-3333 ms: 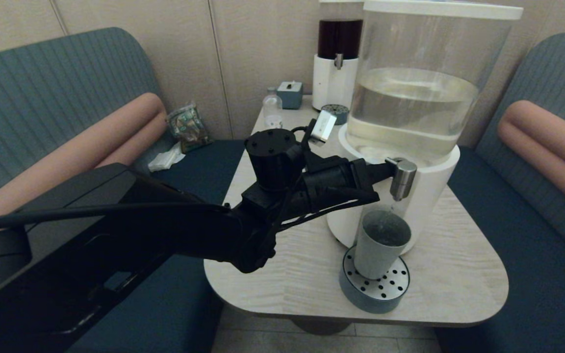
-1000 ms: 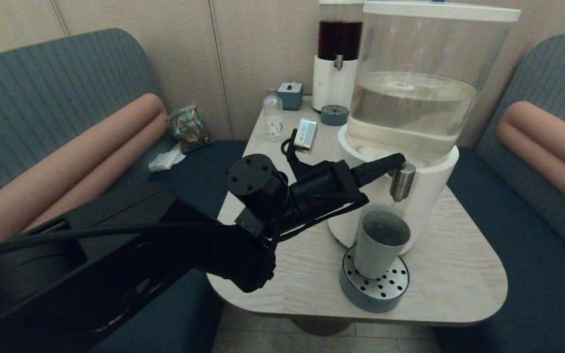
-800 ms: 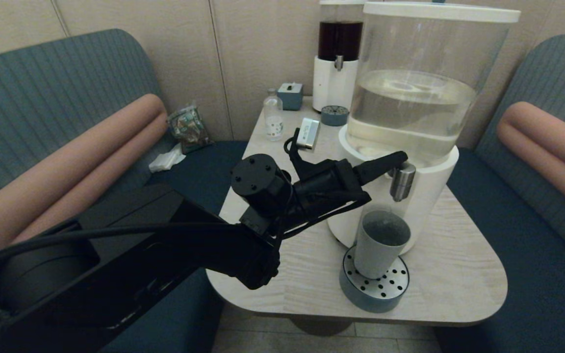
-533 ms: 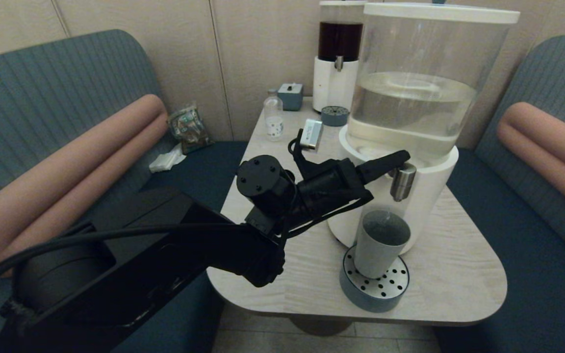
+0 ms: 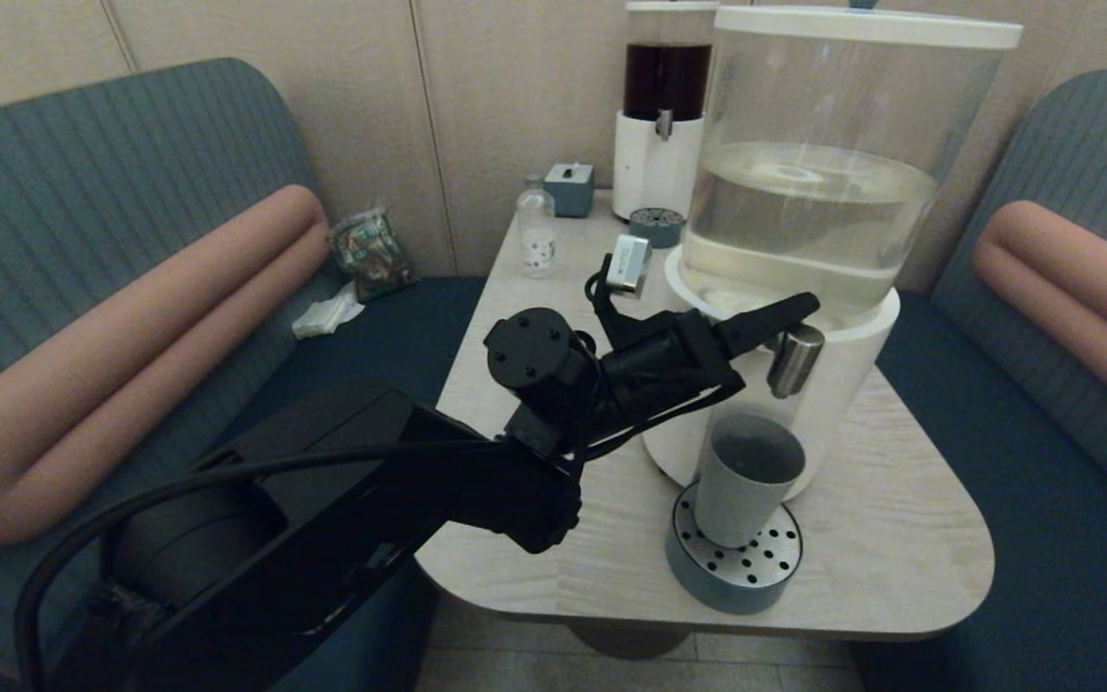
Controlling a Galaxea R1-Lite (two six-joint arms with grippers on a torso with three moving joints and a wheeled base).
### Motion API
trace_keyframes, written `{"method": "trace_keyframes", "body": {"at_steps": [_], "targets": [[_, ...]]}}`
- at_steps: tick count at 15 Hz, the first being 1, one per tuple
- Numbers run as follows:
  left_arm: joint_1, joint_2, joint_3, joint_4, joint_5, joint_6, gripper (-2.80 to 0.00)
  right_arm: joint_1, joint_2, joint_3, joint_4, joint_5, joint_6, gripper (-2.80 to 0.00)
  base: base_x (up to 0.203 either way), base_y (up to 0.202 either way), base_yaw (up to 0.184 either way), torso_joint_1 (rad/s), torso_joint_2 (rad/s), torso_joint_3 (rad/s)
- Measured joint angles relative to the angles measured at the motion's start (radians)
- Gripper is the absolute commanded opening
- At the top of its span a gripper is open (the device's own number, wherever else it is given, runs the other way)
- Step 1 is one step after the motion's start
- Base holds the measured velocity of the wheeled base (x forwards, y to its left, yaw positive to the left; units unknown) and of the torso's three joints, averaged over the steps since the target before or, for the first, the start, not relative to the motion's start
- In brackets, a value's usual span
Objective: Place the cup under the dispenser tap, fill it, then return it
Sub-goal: Turn off the faucet, then place the cup next to the water dispenser
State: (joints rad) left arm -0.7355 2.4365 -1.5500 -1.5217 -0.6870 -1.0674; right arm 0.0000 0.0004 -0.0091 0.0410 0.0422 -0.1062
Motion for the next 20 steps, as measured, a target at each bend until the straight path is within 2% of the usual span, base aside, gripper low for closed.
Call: {"method": "trace_keyframes", "body": {"at_steps": [4,7,15,18,20], "targets": [[-0.003,-0.007,0.003,0.002,0.010,0.003,-2.80,0.000,0.000,0.000,0.000,0.000,0.000,-2.80,0.000,0.000,0.000,0.000,0.00,0.000],[0.002,-0.062,0.051,0.014,0.012,0.004,-2.80,0.000,0.000,0.000,0.000,0.000,0.000,-2.80,0.000,0.000,0.000,0.000,0.00,0.000],[0.052,-0.348,0.301,0.003,0.015,0.014,-2.80,0.000,0.000,0.000,0.000,0.000,0.000,-2.80,0.000,0.000,0.000,0.000,0.00,0.000],[0.084,-0.534,0.442,0.049,0.046,0.079,-2.80,0.000,0.000,0.000,0.000,0.000,0.000,-2.80,0.000,0.000,0.000,0.000,0.00,0.000],[0.107,-0.684,0.525,0.147,0.106,0.186,-2.80,0.000,0.000,0.000,0.000,0.000,0.000,-2.80,0.000,0.000,0.000,0.000,0.00,0.000]]}}
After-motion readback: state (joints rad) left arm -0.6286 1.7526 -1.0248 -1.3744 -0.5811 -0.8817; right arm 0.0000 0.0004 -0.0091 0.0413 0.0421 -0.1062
